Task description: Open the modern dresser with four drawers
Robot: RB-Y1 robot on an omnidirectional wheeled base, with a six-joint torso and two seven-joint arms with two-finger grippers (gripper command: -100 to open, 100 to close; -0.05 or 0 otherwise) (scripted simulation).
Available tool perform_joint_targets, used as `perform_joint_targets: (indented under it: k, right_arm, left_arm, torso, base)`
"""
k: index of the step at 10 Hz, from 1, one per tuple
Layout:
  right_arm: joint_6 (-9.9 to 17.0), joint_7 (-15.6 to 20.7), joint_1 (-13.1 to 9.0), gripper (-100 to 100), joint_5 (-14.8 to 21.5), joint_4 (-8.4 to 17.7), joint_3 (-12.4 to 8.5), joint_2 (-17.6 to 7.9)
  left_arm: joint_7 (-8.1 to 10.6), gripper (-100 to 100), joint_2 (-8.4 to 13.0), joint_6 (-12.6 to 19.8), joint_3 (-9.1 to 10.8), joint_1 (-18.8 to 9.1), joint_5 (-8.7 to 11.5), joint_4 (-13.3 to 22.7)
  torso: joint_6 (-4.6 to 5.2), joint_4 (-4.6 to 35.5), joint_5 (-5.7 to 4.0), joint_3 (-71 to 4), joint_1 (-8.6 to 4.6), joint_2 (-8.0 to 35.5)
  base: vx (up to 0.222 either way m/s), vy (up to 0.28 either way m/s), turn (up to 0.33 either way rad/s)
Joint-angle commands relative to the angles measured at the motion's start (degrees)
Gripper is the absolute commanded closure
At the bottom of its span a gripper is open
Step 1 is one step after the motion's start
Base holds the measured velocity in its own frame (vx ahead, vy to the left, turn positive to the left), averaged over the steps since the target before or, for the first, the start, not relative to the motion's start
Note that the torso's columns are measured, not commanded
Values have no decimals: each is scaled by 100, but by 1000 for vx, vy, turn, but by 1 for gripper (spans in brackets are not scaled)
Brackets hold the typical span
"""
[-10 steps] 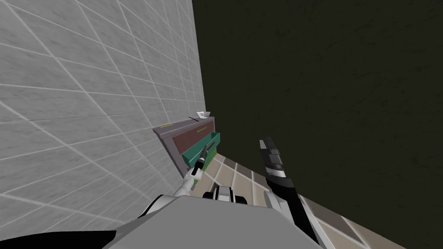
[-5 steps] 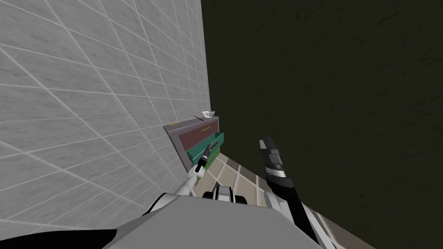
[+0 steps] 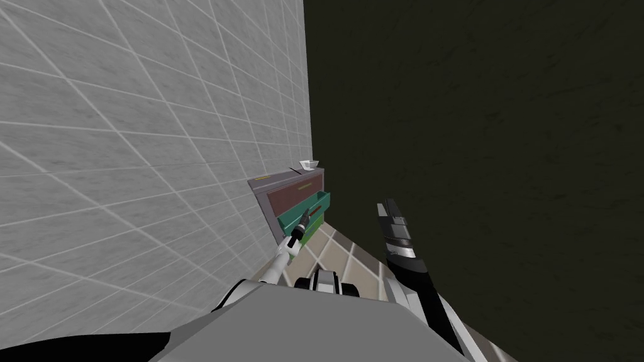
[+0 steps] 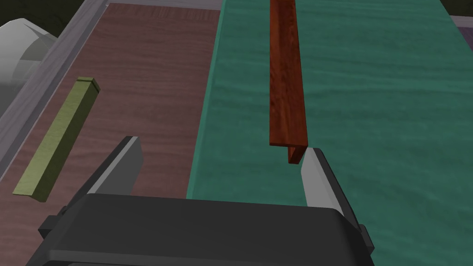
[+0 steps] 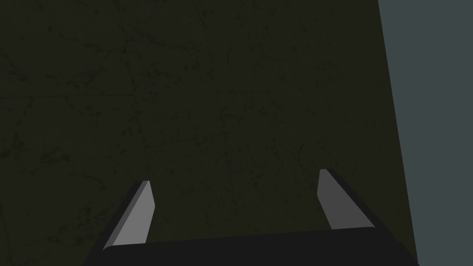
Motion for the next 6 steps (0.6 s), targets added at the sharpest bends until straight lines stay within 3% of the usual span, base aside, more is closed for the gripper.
perform_joint_targets:
  k: [1, 6]
  right_arm:
    - [0, 0, 0, 0, 0, 0, 0, 0]
    - [0, 0, 0, 0, 0, 0, 0, 0]
  left_arm:
    - [10, 0, -2, 14, 1, 4, -17, 7]
    - [10, 0, -16, 46, -11, 27, -21, 41]
  torso:
    - [5, -6, 3, -4, 1, -7]
    - [5, -24, 7, -22, 2, -37]
  base:
    - [6, -4, -11]
    - [1, -1, -2]
